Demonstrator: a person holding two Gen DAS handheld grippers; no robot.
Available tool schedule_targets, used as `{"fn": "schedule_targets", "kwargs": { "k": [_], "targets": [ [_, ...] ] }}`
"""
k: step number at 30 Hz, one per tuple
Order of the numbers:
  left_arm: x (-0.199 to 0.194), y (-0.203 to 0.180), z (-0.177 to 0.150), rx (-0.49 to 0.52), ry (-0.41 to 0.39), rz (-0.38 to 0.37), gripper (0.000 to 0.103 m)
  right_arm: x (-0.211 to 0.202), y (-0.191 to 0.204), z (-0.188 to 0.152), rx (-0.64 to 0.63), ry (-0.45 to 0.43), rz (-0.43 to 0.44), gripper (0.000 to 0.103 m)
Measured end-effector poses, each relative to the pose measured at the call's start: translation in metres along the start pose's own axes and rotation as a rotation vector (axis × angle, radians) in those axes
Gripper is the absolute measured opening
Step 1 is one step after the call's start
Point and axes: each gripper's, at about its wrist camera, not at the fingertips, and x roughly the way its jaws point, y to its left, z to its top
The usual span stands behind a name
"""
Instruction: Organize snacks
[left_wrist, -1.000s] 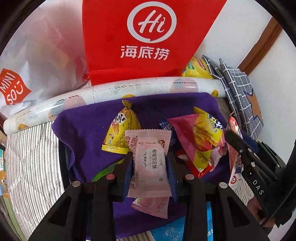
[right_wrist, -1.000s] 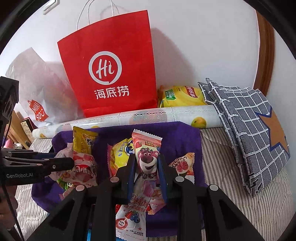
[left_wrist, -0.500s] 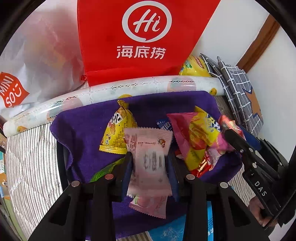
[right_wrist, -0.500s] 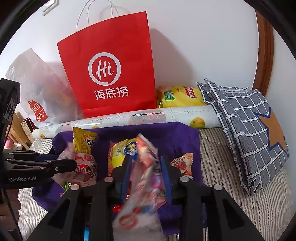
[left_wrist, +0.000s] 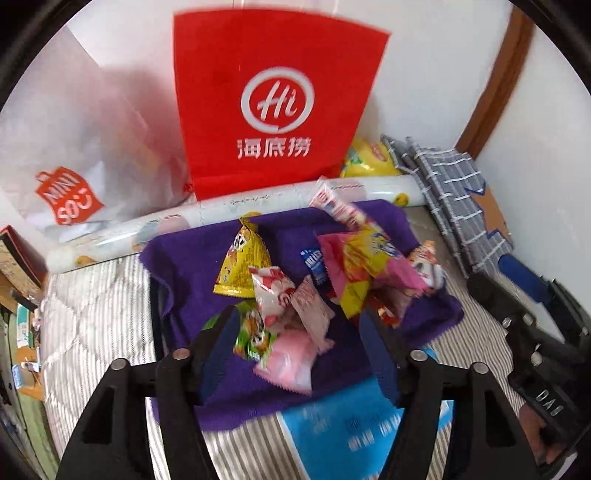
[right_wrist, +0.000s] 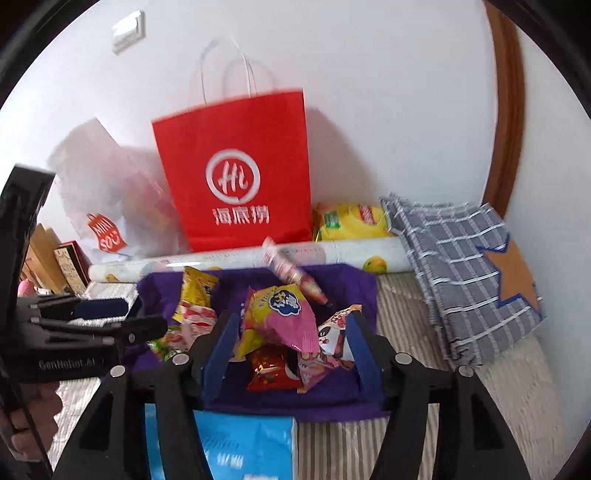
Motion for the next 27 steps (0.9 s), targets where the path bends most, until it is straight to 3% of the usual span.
{"fn": "schedule_targets", "kwargs": {
  "k": [7, 15, 20, 27],
  "targets": [
    [-0.060, -0.017, -0.038, -0.004, -0.072, 0.018, 0.080, -0.066, 0.012, -0.010, 0.023, -0.035, -0.013, 0.079],
    [-0.120, -0.027, -0.073, -0.032, -0.170, 0.028, 0.091, -0.123, 0.019, -0.029, 0.044, -0.033, -0.071, 0.085],
    [-0.149, -0.037, -0.090, -0.026, -0.213, 0.044, 0.093, -0.151, 0.019, -0.040, 0.071, -0.025, -0.067, 0.085],
    [-0.173, -0.050, -0.110, -0.030, -0.242, 0.047, 0.094, -0.184, 0.022, -0.052, 0.069, -0.060, -0.082, 0.103]
  ]
}}
